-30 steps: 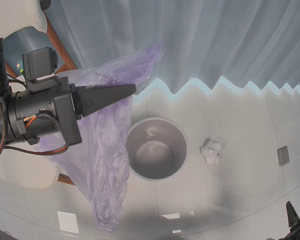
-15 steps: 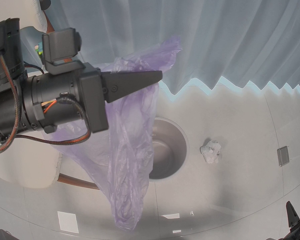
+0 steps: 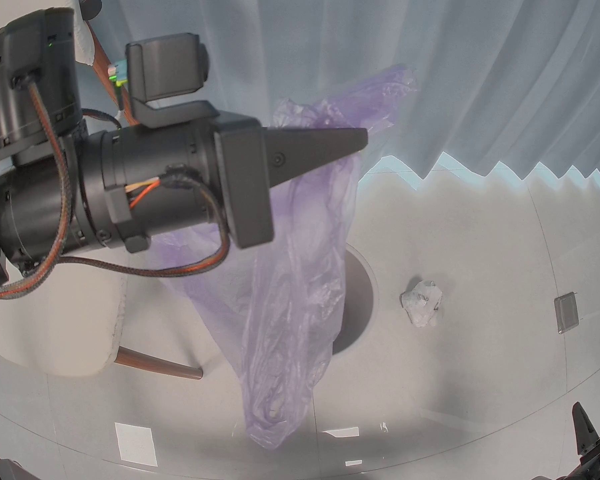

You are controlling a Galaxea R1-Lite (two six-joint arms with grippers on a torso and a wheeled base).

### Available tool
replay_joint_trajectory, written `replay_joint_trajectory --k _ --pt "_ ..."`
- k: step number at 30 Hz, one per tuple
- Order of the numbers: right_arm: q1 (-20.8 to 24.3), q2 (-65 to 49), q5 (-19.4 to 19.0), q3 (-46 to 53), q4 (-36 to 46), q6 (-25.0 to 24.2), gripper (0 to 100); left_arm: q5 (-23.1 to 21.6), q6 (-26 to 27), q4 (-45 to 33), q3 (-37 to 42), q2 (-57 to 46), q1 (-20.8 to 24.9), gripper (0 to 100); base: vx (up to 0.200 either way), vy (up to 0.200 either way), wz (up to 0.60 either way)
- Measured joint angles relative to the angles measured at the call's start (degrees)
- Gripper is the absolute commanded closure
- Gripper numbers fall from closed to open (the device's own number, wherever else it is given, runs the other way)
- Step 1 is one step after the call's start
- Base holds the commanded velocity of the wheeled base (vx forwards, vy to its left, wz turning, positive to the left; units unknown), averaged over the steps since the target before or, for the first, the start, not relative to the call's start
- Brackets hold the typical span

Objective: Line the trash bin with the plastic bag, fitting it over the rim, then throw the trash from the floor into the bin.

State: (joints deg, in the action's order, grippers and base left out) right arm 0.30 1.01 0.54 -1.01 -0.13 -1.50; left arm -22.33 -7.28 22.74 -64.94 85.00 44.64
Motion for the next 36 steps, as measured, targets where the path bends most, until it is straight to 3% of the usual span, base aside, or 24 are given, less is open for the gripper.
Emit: replay_joint_trajectory --k 36 --pt "0.0 0.0 0.0 0.0 0.0 0.0 0 0.0 0.0 0.1 0.3 1.4 -0.2 100 0.000 0.000 0.00"
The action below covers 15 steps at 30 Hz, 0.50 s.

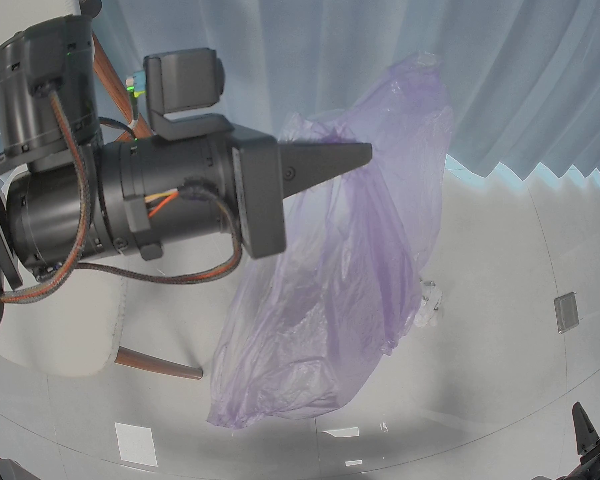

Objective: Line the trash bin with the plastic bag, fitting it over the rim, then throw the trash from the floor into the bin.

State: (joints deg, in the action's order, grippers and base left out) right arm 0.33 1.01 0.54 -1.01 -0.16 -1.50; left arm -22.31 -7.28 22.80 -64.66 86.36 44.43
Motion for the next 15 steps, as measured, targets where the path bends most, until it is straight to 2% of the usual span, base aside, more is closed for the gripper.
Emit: replay_joint_trajectory --k 15 --pt "0.0 0.0 0.0 0.0 0.0 0.0 0 0.0 0.2 0.1 2.1 -0.7 -1.6 100 0.000 0.000 0.00"
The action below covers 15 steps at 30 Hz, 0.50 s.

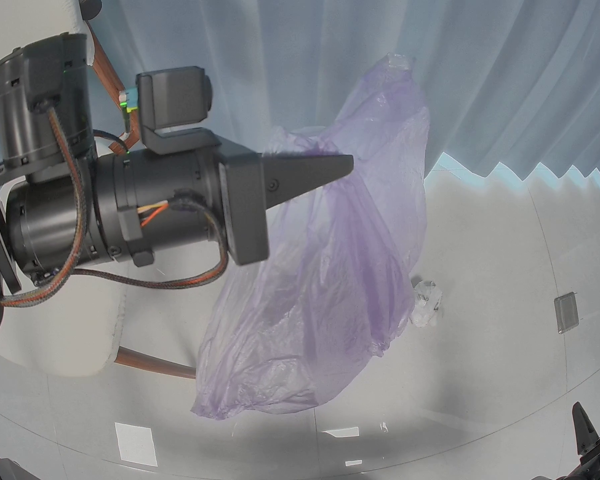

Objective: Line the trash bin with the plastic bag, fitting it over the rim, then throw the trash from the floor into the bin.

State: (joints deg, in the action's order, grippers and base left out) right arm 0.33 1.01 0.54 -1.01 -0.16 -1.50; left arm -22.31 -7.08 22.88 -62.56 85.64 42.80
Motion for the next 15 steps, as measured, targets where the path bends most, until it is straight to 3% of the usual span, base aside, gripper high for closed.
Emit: replay_joint_trajectory --k 15 --pt "0.0 0.0 0.0 0.0 0.0 0.0 0 0.0 0.0 -0.1 2.7 -2.5 -1.5 100 0.000 0.000 0.00"
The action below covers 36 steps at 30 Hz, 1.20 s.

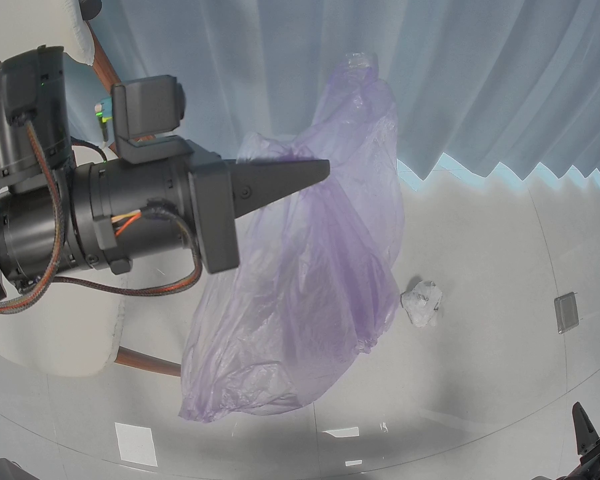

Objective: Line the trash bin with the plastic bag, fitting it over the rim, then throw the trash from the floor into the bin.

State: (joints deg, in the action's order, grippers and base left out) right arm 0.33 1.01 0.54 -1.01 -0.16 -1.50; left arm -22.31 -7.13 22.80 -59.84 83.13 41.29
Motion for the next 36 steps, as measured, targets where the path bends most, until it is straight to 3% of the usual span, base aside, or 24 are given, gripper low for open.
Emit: replay_joint_trajectory --k 36 --pt "0.0 0.0 0.0 0.0 0.0 0.0 0 -0.6 1.3 0.0 4.9 0.0 -3.0 100 0.000 0.000 0.00"
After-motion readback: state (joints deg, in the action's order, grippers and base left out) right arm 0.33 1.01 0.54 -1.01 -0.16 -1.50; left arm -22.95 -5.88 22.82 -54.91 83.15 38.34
